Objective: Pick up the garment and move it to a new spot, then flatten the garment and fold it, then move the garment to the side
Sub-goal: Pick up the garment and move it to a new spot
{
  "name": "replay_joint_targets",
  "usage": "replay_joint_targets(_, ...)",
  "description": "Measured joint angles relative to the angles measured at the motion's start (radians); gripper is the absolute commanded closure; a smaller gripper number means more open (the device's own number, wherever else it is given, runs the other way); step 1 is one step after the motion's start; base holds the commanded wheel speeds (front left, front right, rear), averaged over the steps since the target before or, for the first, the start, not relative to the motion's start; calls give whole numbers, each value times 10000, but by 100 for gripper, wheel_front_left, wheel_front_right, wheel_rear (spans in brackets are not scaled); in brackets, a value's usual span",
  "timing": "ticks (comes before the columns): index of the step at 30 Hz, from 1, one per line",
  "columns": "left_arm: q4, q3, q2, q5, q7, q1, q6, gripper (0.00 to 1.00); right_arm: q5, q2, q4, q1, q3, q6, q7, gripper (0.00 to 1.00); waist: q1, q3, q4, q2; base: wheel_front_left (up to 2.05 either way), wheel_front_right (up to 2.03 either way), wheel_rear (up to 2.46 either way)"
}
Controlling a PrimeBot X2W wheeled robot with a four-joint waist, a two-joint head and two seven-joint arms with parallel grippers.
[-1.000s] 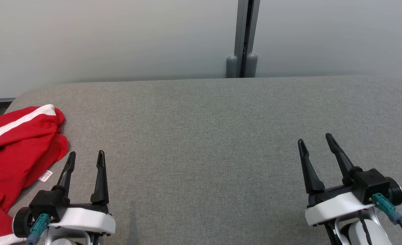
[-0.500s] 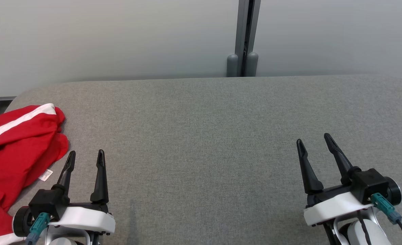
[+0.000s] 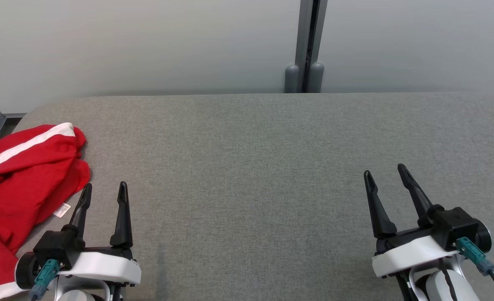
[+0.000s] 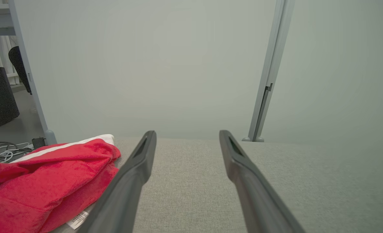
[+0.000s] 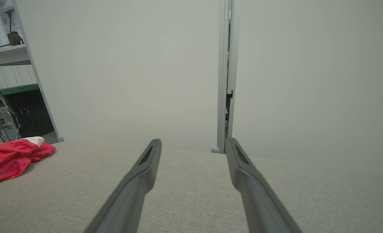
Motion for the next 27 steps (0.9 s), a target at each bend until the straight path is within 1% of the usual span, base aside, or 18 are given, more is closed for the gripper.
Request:
replay_joint_targets(8,73,84,2,-173,-2,-43,13,0,226,-4,92,4,113,0,0,0,-1,54,755,0,0,0,0)
replay_joint_targets(18,178,242,6,-305,-2,-81,121,0,686,2,184,-32,378,0,0,0,0,159,2100,0,0,0,0)
replay_joint_targets(19,178,242,6,-305,-2,-81,121,0,686,2,184,-32,378,0,0,0,0,159,2100,0,0,0,0)
replay_joint_targets(27,336,349,6,-314,-2,-65,98,0,834,-2,213,-26,468,0,-2,0,-1,95,3218,0,0,0,0)
